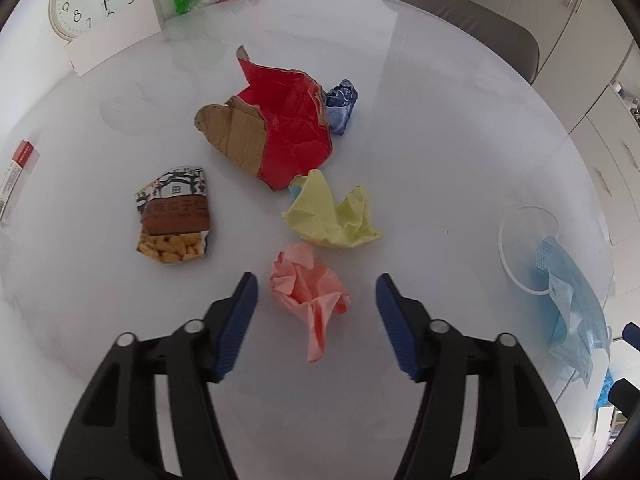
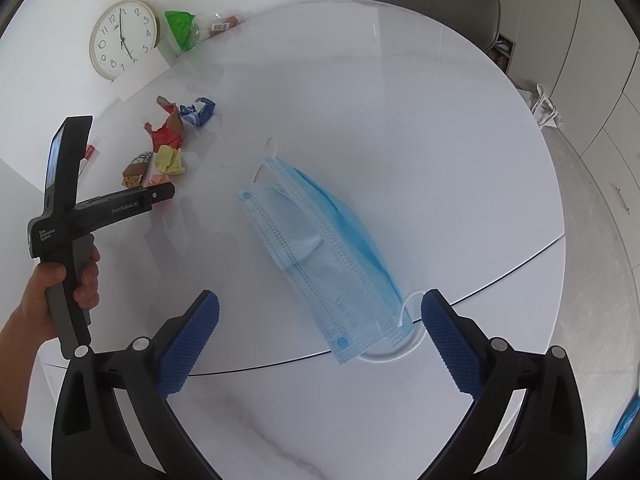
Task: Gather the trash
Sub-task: 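Grasp the pink crumpled tissue with the left tool, then grasp the blue face mask with the right tool while the left tool holds the tissue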
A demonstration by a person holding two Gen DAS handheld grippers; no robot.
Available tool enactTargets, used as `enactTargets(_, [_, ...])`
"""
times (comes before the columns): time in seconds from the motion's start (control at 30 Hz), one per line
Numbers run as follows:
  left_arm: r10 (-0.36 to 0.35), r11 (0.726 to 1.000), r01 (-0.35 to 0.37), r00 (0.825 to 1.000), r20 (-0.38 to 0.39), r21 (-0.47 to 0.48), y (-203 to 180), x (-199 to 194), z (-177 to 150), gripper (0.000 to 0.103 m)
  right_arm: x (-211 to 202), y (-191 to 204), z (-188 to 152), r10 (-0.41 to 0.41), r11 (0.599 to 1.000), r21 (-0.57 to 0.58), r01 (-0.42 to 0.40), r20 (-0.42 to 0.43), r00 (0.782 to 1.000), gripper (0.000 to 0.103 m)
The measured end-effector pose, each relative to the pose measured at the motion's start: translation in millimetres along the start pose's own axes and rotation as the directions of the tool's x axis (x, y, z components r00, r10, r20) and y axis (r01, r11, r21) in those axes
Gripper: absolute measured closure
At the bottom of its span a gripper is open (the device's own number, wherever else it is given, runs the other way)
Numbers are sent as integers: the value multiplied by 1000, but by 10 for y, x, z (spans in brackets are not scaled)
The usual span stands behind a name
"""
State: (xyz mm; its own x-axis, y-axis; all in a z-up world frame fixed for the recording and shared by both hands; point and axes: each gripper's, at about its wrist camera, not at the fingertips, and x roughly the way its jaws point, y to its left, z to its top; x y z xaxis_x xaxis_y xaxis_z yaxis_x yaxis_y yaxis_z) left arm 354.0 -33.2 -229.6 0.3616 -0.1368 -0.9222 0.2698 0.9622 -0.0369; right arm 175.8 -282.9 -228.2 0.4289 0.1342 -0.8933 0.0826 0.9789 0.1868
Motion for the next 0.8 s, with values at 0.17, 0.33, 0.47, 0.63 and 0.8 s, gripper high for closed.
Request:
enactTargets(0.17, [30,999,-30,1000,8,28,-42,14,23,66,89,1,122,13,999,-42,-13,-19,1000,3])
enactTargets(0.33, [32,999,-31,999,-2,23,7,8,25,69,348,152,213,0,986,-166,-13,-76,997,3])
enactTargets(0.47, [22,1000,-22,1000,0,9,67,-85,-24,71,600,296,259,-81,956,-287,55,-77,994,3])
enactTargets(0.63, [8,1000,-8,1000,19,-2,107,-305,-101,71,802,363,360,-123,934,-344,94,-63,990,9])
enactTargets(0.8, [-7,1000,6,999,34,17,80,-559,-206,71,769,288,484,-85,956,-286,60,-76,994,62])
